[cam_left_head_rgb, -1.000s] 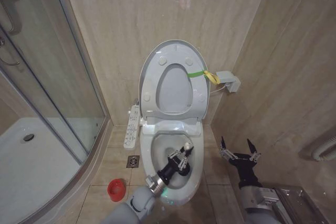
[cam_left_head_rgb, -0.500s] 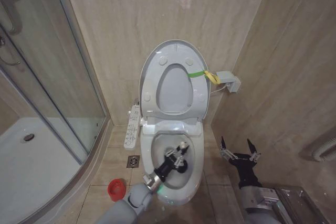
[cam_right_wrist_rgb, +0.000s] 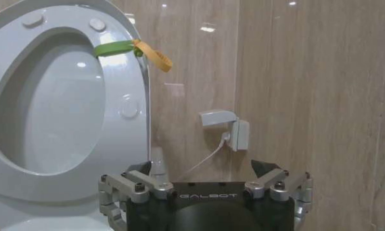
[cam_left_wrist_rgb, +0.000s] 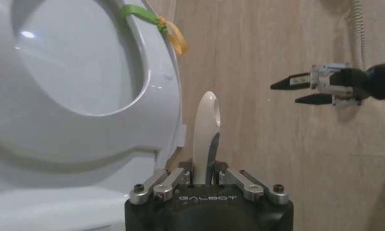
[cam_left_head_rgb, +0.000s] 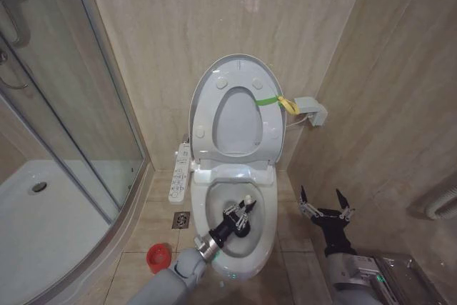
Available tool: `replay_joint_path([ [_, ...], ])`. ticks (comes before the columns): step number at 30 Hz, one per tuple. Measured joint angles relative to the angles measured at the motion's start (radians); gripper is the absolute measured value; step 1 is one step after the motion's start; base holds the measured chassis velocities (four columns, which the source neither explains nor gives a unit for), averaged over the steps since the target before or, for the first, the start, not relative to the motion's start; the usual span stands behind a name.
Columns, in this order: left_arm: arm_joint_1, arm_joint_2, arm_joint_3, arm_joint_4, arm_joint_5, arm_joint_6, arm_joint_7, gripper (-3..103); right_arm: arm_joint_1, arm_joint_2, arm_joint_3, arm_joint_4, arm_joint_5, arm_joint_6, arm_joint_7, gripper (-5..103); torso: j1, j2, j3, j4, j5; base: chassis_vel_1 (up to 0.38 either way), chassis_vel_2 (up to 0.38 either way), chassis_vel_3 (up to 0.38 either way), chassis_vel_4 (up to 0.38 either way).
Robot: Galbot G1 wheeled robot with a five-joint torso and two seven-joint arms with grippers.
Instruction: Open the toilet lid, clean the toilet bowl with a toilet brush, close the toilet lid, and flush.
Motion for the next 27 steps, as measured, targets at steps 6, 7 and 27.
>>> replay_joint_path([
  [6, 0.011, 0.003, 0.046, -0.101, -0.001, 0.017, -0.026, 19, 0.0, 0.0, 0.0, 0.0, 0.0, 0.0, 0.0, 100, 0.0, 0.0, 0.0, -0.0002, 0.0, 0.0, 0.0, 0.0, 0.0],
  [7, 0.018, 0.004, 0.053, -0.111, -0.001, 0.018, -0.026, 19, 0.0, 0.0, 0.0, 0.0, 0.0, 0.0, 0.0, 100, 0.0, 0.0, 0.0, -0.0001, 0.0, 0.0, 0.0, 0.0, 0.0],
  [27, -0.02, -0.01, -0.038, 0.032, -0.023, -0.04, 0.033, 19, 0.0, 0.0, 0.0, 0.0, 0.0, 0.0, 0.0, 100, 0.0, 0.0, 0.0, -0.0003, -0.0003, 0.0, 0.0, 0.0, 0.0],
])
